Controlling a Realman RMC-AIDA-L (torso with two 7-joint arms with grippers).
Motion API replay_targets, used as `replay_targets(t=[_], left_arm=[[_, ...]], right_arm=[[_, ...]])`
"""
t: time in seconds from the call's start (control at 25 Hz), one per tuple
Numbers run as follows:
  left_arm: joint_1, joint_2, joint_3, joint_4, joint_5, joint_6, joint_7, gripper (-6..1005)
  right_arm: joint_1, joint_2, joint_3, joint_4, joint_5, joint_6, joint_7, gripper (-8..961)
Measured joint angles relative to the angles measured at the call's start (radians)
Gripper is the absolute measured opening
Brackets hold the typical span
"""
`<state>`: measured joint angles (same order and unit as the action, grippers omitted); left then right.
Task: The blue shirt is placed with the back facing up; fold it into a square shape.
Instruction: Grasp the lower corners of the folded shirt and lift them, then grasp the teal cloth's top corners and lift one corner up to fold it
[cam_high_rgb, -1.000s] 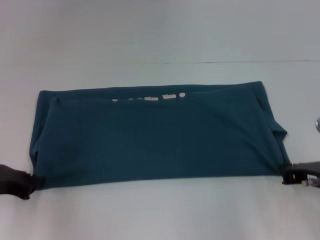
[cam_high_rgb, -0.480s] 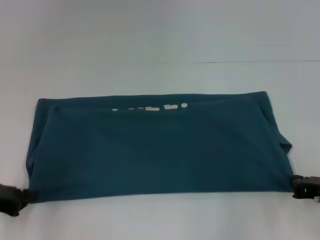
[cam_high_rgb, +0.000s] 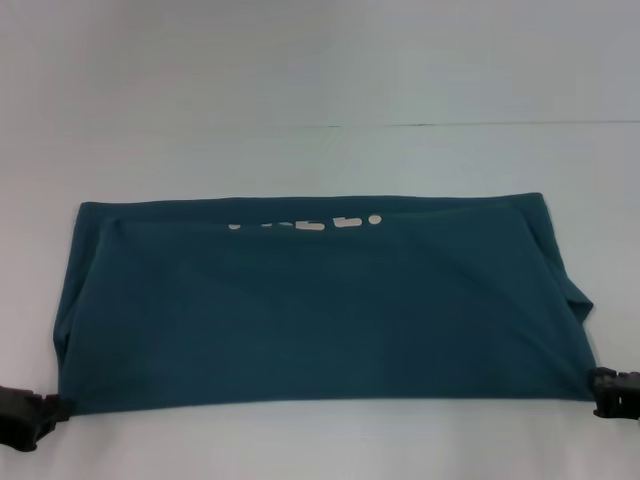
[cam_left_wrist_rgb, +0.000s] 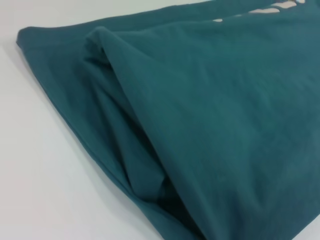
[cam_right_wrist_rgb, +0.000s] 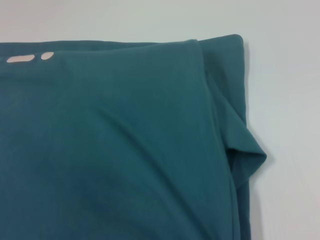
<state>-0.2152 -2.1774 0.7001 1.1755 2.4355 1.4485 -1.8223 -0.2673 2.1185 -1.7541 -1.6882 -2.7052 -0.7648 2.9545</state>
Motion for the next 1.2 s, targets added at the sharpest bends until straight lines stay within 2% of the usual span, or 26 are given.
replay_targets(t=[0.24,0.64,0.88,1.08,1.2], left_arm=[[0.002,0.001,-0.001,0.001,-0.013,0.006,0.004,44],[-0.006,0.003,-0.001,0.003,-0.024,0.006,-0.001,44],[-0.016,0.005,-0.001,0.012,-0.024,0.006,-0.005,45],[-0.018,0.006,-0.002,0.012,-0.024,0.006,-0.005,45],[-0.020,0.007,-0.003,0.013,-0.025,0.006,-0.006,45]], right_arm=[[0.007,-0.003,-0.007,0.000,0.003,-0.003,-0.001,17],[0.085,-0.016,0.044,-0.003,0.009,-0.081,0.011,41],[0.134,-0.017,0.098,-0.011,-0.001,-0.064,0.012,258],[0.201,-0.020,0.100,-0.004,0.005,-0.062,0.003,510],[0.285,-0.021,0.078,0.039,0.014,-0.058,-0.005,512]])
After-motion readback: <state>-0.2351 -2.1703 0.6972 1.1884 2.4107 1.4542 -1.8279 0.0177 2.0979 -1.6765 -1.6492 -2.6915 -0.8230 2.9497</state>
